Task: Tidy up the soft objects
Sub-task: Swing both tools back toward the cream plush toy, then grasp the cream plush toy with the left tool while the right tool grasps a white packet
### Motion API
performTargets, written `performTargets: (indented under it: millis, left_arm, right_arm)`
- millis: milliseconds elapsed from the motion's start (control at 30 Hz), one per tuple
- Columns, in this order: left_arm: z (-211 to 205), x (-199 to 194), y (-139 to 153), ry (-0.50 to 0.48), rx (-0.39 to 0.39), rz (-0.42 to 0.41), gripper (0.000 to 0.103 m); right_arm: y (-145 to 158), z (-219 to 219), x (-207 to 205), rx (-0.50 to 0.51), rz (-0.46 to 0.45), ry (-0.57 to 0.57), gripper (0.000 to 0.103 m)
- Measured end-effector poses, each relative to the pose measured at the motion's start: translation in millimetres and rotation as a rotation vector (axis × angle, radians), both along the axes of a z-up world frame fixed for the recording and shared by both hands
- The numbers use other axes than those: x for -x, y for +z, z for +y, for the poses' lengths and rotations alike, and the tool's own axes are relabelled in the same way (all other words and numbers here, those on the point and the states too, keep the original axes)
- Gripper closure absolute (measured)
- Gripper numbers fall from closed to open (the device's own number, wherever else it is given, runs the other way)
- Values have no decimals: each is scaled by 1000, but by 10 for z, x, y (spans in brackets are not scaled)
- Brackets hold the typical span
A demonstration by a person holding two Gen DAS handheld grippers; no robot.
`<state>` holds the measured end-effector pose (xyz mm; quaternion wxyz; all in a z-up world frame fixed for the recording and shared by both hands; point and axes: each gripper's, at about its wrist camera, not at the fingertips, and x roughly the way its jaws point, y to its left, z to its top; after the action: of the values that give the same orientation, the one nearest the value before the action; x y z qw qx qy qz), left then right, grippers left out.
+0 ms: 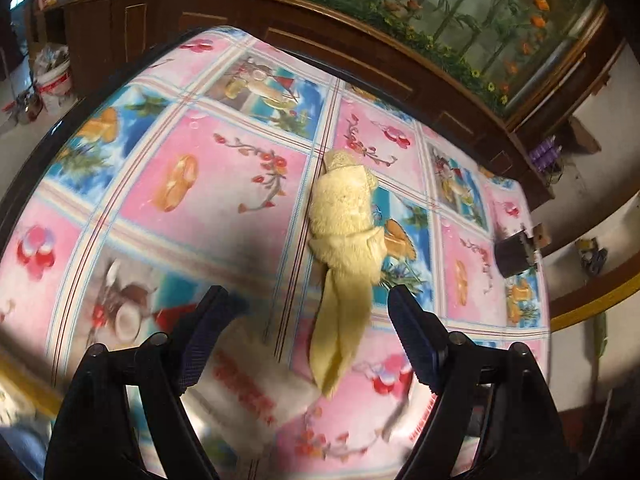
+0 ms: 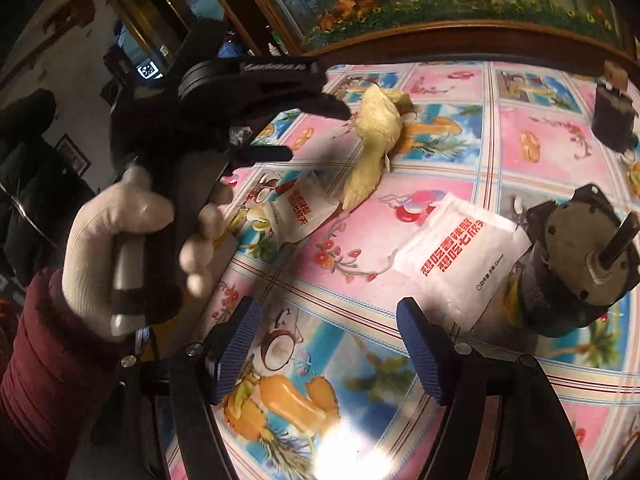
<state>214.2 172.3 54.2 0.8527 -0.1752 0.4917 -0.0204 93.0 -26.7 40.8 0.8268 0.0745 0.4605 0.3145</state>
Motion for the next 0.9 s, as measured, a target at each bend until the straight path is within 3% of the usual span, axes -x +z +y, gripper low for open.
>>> performTargets:
  millis: [200,300,433,500,567,600,633,667,800,900]
  left_arm:
    - [-304,-406,-200,-42,-139,51,21]
    - [-466,-453,-260,-70,-196,47,21]
    - [-691,-457,-372,-115,-316,60,21]
    - [-733,-387,-378,-143,-307,34,22]
    - [-759,-297,-352,-160,-315,11,40]
    - [-789,-268,-330,-181,-313,1,63]
    - [-795,-239,-315,-196,-306,5,79]
    - [-780,-196,-298,-209,-278,15,83]
    - [-688,-19,-179,-206,-212,3,84]
    - [-584,181,-65,-198,-138,-10,84]
  right_arm:
    - [-106,-125,41,14,-7,-17,30]
    - [-154,-199,146,17,5,-14,30]
    - [-114,-351,267,53,-47,-42,30]
    - [-71,-414,271,63,-66,-64,30]
    - [-46,-447,215,62,-69,-78,30]
    - [-41,-449,179,63,-69,-84,30]
    - [-36,-443,156,63,-70,-86,30]
    - [-23,-419,115,65,-74,-84,30]
    - [31,-281,-154,84,-83,-113,29]
    - [6,-127,-378,117,-70,-164,22]
